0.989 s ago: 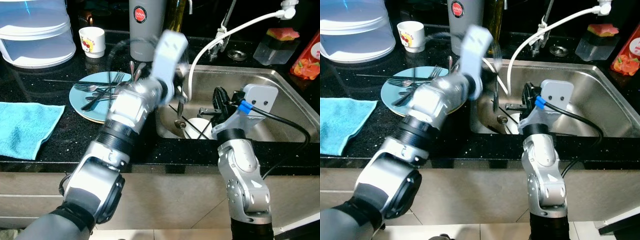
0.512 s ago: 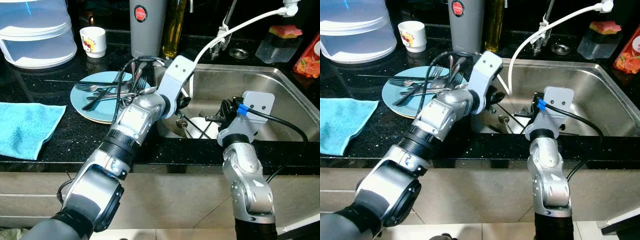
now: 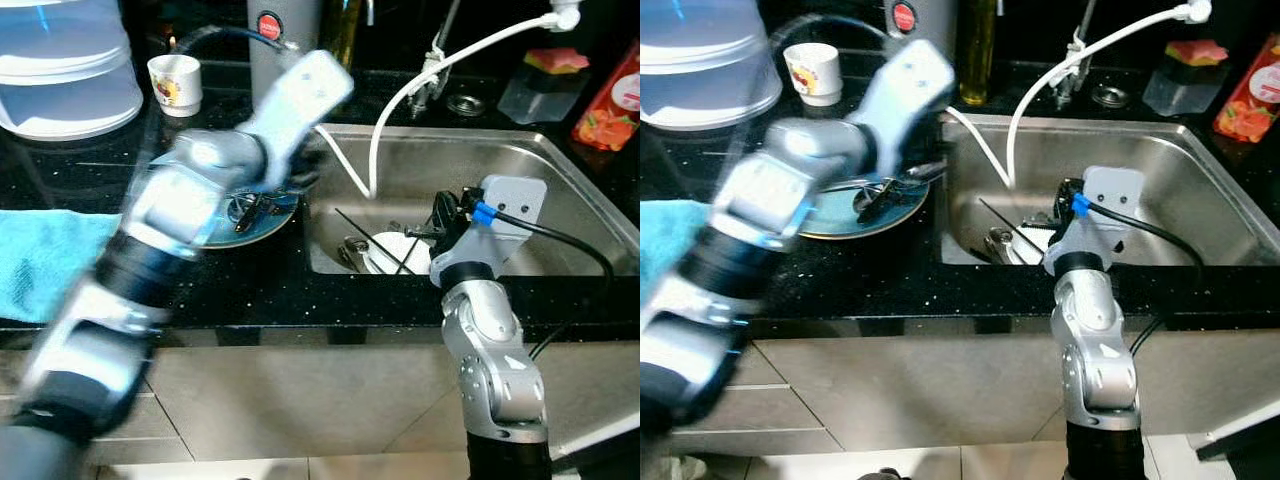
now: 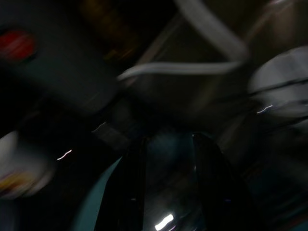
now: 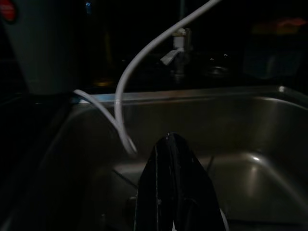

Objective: Kitchen organization

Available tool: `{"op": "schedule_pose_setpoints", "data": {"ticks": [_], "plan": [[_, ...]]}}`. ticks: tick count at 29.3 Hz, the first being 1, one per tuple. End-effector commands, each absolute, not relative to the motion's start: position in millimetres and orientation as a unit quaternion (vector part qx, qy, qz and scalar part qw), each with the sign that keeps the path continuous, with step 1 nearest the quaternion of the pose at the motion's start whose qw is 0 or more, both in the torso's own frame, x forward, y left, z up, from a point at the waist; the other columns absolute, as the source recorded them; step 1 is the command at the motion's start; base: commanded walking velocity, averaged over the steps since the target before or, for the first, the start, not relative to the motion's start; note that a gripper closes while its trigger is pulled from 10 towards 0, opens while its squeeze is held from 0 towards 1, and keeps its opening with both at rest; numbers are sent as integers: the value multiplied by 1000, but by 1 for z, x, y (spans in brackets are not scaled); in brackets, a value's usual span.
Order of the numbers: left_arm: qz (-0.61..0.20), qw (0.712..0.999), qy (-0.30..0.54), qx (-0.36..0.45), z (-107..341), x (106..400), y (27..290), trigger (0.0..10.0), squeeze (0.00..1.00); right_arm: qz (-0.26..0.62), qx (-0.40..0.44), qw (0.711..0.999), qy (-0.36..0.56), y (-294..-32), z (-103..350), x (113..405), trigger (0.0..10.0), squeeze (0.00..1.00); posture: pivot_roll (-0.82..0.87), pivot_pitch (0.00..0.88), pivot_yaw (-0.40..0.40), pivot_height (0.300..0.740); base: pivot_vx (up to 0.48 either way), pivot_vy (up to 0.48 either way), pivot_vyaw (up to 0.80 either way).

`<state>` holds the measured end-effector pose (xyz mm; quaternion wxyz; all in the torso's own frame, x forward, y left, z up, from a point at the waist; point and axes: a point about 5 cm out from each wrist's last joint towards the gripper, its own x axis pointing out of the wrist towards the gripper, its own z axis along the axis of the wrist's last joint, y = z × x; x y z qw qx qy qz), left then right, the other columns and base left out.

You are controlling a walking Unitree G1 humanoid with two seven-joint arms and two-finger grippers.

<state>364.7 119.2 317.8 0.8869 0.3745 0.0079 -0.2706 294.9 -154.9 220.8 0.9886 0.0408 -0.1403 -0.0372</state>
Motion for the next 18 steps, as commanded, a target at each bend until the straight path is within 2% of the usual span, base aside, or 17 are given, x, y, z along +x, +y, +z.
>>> {"op": "schedule_pose_setpoints", "data": {"ticks": [1,2,5,11,18], "plan": [[-291,858,19,423,306,361,118,10000,0,-31,44,989,-141,-153,220,295,10000,0,244,70,-56,740,0,0,0],[-291,858,19,423,306,361,118,10000,0,-31,44,989,-141,-153,220,295,10000,0,244,70,-56,740,0,0,0],[-289,833,44,470,298,354,128,10000,0,-26,43,988,-144,-151,222,296,10000,0,243,65,-60,740,0,0,0],[-274,827,74,485,283,353,130,10000,0,-23,42,989,-143,-151,222,296,10000,0,242,61,-61,740,0,0,0],[-290,835,103,456,269,357,124,10000,0,-19,43,989,-143,-149,222,297,10000,0,243,54,-56,740,0,0,0]]}}
